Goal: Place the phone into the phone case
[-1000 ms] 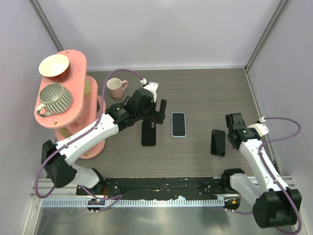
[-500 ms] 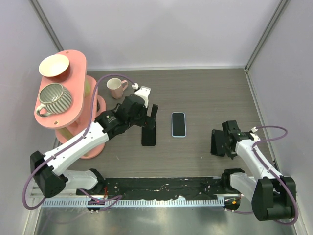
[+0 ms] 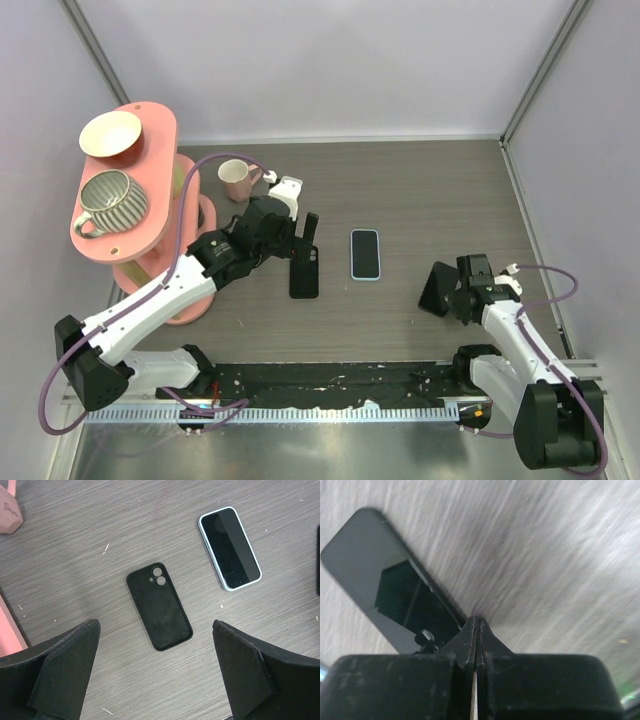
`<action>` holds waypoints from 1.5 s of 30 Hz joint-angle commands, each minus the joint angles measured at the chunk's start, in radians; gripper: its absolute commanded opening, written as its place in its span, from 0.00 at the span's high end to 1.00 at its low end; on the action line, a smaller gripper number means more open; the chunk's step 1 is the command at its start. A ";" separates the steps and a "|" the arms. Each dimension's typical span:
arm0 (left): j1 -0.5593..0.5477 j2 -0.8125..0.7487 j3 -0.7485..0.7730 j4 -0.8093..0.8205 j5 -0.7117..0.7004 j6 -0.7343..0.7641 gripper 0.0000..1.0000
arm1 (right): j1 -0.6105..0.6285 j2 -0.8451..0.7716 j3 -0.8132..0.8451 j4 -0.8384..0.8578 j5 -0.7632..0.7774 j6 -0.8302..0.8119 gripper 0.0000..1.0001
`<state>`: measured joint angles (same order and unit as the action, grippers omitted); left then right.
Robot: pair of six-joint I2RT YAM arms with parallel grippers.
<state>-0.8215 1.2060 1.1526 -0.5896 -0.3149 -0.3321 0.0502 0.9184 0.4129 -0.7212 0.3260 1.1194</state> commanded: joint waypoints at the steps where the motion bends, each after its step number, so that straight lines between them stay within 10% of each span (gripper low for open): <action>1: 0.004 -0.025 0.006 0.045 -0.027 0.015 0.00 | 0.004 -0.050 -0.071 0.137 -0.254 0.006 0.99; 32: 0.004 -0.068 -0.027 0.082 -0.016 0.033 0.00 | 0.039 0.436 0.041 0.758 -0.377 -0.056 0.99; 45: 0.004 -0.089 -0.042 0.109 0.027 0.039 0.00 | 0.027 0.616 0.401 0.586 -0.360 -0.470 0.84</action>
<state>-0.8215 1.1595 1.1175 -0.5404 -0.3035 -0.3061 0.0830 1.5372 0.6983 -0.0402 -0.0414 0.8867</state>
